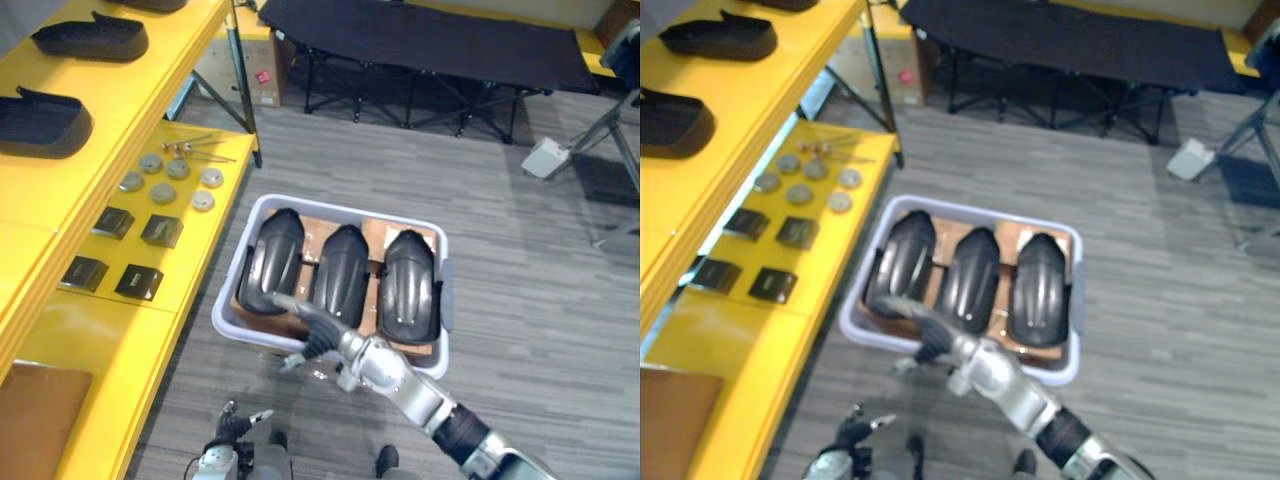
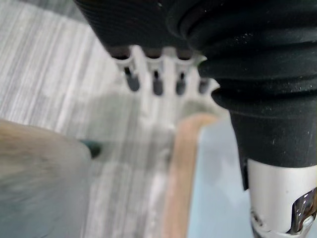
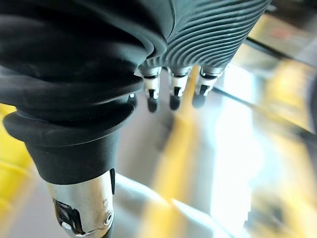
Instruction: Walk over and take plastic housings, then place them on the shelf
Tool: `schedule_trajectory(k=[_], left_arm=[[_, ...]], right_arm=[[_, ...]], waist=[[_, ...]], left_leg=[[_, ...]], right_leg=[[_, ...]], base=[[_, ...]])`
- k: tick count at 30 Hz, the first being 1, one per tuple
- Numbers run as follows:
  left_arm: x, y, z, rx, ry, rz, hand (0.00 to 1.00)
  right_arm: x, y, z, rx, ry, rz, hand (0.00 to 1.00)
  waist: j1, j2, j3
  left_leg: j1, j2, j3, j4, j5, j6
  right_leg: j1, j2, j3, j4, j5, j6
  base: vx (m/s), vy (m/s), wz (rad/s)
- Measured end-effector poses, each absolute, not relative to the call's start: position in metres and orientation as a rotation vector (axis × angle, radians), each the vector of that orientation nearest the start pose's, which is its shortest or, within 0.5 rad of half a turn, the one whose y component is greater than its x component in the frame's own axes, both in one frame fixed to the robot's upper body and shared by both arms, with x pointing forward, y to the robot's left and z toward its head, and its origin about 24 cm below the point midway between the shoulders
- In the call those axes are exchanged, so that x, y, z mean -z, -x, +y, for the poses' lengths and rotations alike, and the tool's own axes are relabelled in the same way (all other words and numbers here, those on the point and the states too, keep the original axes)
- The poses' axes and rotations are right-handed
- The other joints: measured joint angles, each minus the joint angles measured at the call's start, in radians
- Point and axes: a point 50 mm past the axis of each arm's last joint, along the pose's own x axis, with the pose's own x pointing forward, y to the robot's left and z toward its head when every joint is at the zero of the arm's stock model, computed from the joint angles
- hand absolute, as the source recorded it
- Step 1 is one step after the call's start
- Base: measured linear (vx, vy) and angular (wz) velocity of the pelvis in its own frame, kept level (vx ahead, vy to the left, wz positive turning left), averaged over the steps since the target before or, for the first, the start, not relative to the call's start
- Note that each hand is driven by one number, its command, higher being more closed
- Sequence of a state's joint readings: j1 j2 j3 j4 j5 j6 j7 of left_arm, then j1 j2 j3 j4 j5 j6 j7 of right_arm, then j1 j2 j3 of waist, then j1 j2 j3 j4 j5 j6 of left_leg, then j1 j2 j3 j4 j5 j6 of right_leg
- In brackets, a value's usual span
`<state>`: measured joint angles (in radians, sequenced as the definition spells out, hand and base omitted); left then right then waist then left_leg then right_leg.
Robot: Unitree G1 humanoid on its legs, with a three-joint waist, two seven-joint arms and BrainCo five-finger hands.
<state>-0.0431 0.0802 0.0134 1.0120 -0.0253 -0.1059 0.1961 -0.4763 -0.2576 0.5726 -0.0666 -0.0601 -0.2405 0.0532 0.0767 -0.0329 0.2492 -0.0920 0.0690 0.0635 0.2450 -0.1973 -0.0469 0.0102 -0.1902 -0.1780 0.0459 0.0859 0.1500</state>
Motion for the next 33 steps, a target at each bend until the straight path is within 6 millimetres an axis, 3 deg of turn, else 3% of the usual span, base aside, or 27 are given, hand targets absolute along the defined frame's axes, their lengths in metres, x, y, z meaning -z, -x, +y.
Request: schedule_trajectory(k=[1,3,5,9,10,11,12,13,14,15,17,18,19,21,23,26,28,31,33], left_arm=[[0.135,-0.166,0.187,-0.223,-0.149,0.841,0.0],[0.131,-0.175,0.189,-0.222,-0.172,0.818,0.0],[0.128,-0.181,0.187,-0.223,-0.167,0.802,0.0],[0.13,-0.178,0.178,-0.217,-0.146,0.809,0.0],[0.128,-0.182,0.178,-0.225,-0.139,0.794,0.0],[0.125,-0.186,0.174,-0.222,-0.132,0.773,0.0],[0.123,-0.189,0.172,-0.218,-0.129,0.757,0.0],[0.119,-0.194,0.172,-0.225,-0.128,0.729,0.0],[0.112,-0.207,0.177,-0.237,-0.143,0.699,0.0],[0.108,-0.213,0.179,-0.243,-0.15,0.681,0.0],[0.099,-0.228,0.182,-0.263,-0.154,0.64,0.0],[0.097,-0.231,0.182,-0.269,-0.152,0.631,0.0],[0.093,-0.238,0.178,-0.275,-0.142,0.613,0.0],[0.084,-0.25,0.175,-0.285,-0.138,0.578,0.0],[0.07,-0.267,0.173,-0.295,-0.134,0.522,0.0],[0.06,-0.279,0.172,-0.321,-0.13,0.479,0.0],[0.054,-0.282,0.172,-0.356,-0.106,0.451,0.0],[0.057,-0.278,0.169,-0.383,-0.089,0.463,0.0],[0.058,-0.277,0.169,-0.398,-0.091,0.465,0.0]], right_arm=[[-0.189,-0.272,-0.035,-0.651,0.276,-0.77,0.0],[-0.226,-0.281,-0.057,-0.513,0.144,-0.862,0.0],[-0.251,-0.289,-0.094,-0.314,0.02,-0.919,0.0],[-0.261,-0.277,-0.134,-0.108,-0.028,-0.987,0.0],[-0.265,-0.272,-0.147,-0.022,-0.029,-1.022,0.0],[-0.269,-0.271,-0.163,0.073,-0.009,-1.044,0.0],[-0.27,-0.27,-0.171,0.116,0.0,-1.053,0.0],[-0.266,-0.269,-0.184,0.188,-0.002,-1.04,0.0],[-0.266,-0.269,-0.196,0.26,-0.012,-1.041,0.0],[-0.267,-0.269,-0.2,0.293,-0.008,-1.044,0.0],[-0.268,-0.272,-0.21,0.404,0.032,-1.034,0.0],[-0.268,-0.275,-0.213,0.431,0.039,-1.028,0.0],[-0.264,-0.279,-0.22,0.485,0.032,-0.996,0.0],[-0.252,-0.281,-0.234,0.592,0.031,-0.927,0.0],[-0.237,-0.279,-0.247,0.684,0.016,-0.87,0.0],[-0.219,-0.28,-0.242,0.689,0.004,-0.808,0.0],[-0.191,-0.28,-0.229,0.662,-0.012,-0.703,0.0],[-0.157,-0.267,-0.227,0.686,0.01,-0.581,0.0],[-0.148,-0.259,-0.227,0.69,0.02,-0.552,0.0]], waist=[[-0.001,0.004,0.014],[-0.007,-0.016,0.028],[-0.014,-0.012,0.038],[-0.04,-0.013,0.039],[-0.048,-0.038,0.057],[-0.061,-0.009,0.059],[-0.058,0.0,0.079],[-0.051,0.0,0.097],[-0.053,0.0,0.128],[-0.049,-0.004,0.146],[-0.047,-0.006,0.186],[-0.047,0.013,0.197],[-0.05,0.031,0.213],[-0.064,0.028,0.226],[-0.071,0.016,0.237],[-0.065,0.008,0.242],[-0.059,0.007,0.243],[-0.06,0.007,0.243],[-0.062,0.007,0.243]], left_leg=[[-0.019,0.005,0.002,0.011,0.0,0.0],[-0.042,0.002,0.007,0.01,0.0,0.0],[-0.055,0.011,0.026,0.008,0.0,0.0],[-0.075,0.01,0.031,0.091,0.001,-0.003],[-0.157,-0.006,0.023,0.177,-0.033,-0.016],[-0.139,-0.017,-0.007,-0.085,0.066,-0.008],[-0.134,-0.006,-0.006,-0.1,0.151,0.002],[-0.157,-0.008,-0.011,-0.074,0.165,0.006],[-0.227,-0.007,-0.031,0.004,0.164,0.006],[-0.251,-0.007,-0.031,0.035,0.162,0.005],[-0.33,-0.011,-0.031,0.151,0.104,-0.01],[-0.347,0.009,-0.036,0.178,0.08,-0.018],[-0.38,0.029,-0.054,0.212,0.065,-0.025],[-0.417,0.037,-0.065,0.231,0.065,-0.026],[-0.458,0.035,-0.083,0.294,0.04,-0.032],[-0.487,0.034,-0.084,0.326,0.013,-0.035],[-0.507,0.034,-0.084,0.324,0.013,-0.035],[-0.51,0.031,-0.085,0.321,0.013,-0.035],[-0.517,0.029,-0.087,0.321,0.016,-0.036]], right_leg=[[-0.027,0.005,0.011,0.002,-0.013,-0.011],[-0.031,0.006,0.02,-0.03,-0.004,-0.014],[-0.047,0.013,0.023,-0.041,-0.004,-0.014],[-0.037,0.005,0.027,-0.038,-0.004,-0.015],[-0.027,-0.024,0.029,-0.035,-0.005,-0.016],[-0.03,-0.021,0.028,-0.02,-0.008,-0.012],[-0.032,-0.011,0.031,0.011,-0.022,0.004],[-0.113,-0.021,0.045,0.108,-0.084,0.014],[-0.185,-0.014,0.063,0.142,-0.145,0.003],[-0.215,-0.008,0.07,0.139,-0.153,-0.005],[-0.282,0.008,0.057,0.136,-0.111,-0.023],[-0.293,0.027,0.06,0.149,-0.118,-0.018],[-0.323,0.048,0.063,0.176,-0.119,-0.021],[-0.374,0.054,0.063,0.237,-0.133,-0.025],[-0.44,0.045,0.064,0.367,-0.192,-0.031],[-0.489,0.037,0.064,0.445,-0.236,-0.04],[-0.515,0.037,0.063,0.456,-0.242,-0.044],[-0.517,0.033,0.056,0.463,-0.244,-0.046],[-0.522,0.031,0.052,0.461,-0.243,-0.046]], base=[[-0.06,0.001,-0.15],[-0.02,-0.038,-0.16],[0.02,-0.058,-0.2],[0.06,-0.015,-0.13],[0.07,0.07,0.2],[0.05,0.068,0.22],[0.04,0.084,0.05],[-0.05,0.043,0.08],[-0.07,0.035,0.09],[-0.16,-0.03,0.15],[-0.16,-0.059,0.08],[-0.1,-0.056,-0.06],[-0.05,-0.031,-0.18],[-0.05,-0.022,0.01],[-0.06,0.024,0.18],[-0.08,0.012,0.06],[-0.13,-0.024,0.01],[-0.07,-0.011,0.04],[-0.03,-0.005,0.05]])
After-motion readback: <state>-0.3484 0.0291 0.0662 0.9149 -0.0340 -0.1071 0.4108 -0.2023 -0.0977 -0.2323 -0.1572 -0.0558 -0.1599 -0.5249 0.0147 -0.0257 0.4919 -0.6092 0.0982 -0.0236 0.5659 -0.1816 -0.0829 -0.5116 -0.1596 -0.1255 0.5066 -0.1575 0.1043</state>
